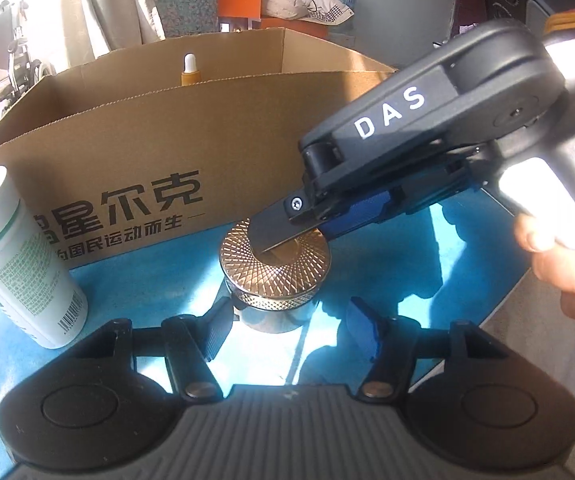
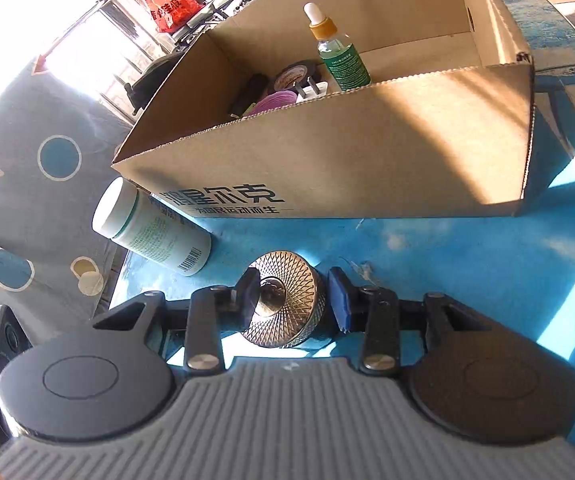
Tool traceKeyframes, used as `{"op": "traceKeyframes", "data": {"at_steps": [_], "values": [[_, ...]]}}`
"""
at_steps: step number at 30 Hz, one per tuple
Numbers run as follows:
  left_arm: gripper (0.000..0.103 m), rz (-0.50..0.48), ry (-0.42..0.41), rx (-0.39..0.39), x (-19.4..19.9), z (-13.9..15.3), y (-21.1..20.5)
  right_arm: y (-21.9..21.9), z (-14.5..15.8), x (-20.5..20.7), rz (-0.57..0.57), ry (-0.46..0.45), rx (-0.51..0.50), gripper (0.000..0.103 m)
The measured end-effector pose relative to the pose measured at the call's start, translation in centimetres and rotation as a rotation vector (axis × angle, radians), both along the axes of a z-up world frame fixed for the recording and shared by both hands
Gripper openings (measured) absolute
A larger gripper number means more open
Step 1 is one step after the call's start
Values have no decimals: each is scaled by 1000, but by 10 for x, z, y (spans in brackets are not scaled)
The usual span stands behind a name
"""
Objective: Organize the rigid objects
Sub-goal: 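Move the right tool to the gold-lidded jar and grip its lid, then lift the gold-lidded jar with the right tool and carry it over the box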
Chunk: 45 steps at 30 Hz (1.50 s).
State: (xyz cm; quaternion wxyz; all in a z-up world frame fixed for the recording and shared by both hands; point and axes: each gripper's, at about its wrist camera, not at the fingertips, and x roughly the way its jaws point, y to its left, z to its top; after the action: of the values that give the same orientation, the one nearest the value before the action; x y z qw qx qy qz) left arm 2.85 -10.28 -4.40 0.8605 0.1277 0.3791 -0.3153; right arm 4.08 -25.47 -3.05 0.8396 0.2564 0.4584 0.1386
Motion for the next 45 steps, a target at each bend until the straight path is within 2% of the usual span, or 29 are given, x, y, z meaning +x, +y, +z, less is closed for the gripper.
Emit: {"op": "traceKeyframes", "data": {"at_steps": [4, 11, 16, 26, 45], "values": [[63, 15, -43, 48, 0, 5, -8, -19, -2, -10, -39, 4, 72, 37], [63, 32, -2, 89, 13, 1, -24, -23, -5, -9, -40, 20, 93, 40], [63, 54, 32, 88, 19, -5, -29, -19, -9, -7, -34, 39, 97, 44], [57, 84, 23, 81, 23, -4, -29, -14, -18, -4, -36, 56, 116, 46], [57, 126, 45, 78, 20, 9, -34, -10, -15, -6, -46, 62, 105, 44]]}}
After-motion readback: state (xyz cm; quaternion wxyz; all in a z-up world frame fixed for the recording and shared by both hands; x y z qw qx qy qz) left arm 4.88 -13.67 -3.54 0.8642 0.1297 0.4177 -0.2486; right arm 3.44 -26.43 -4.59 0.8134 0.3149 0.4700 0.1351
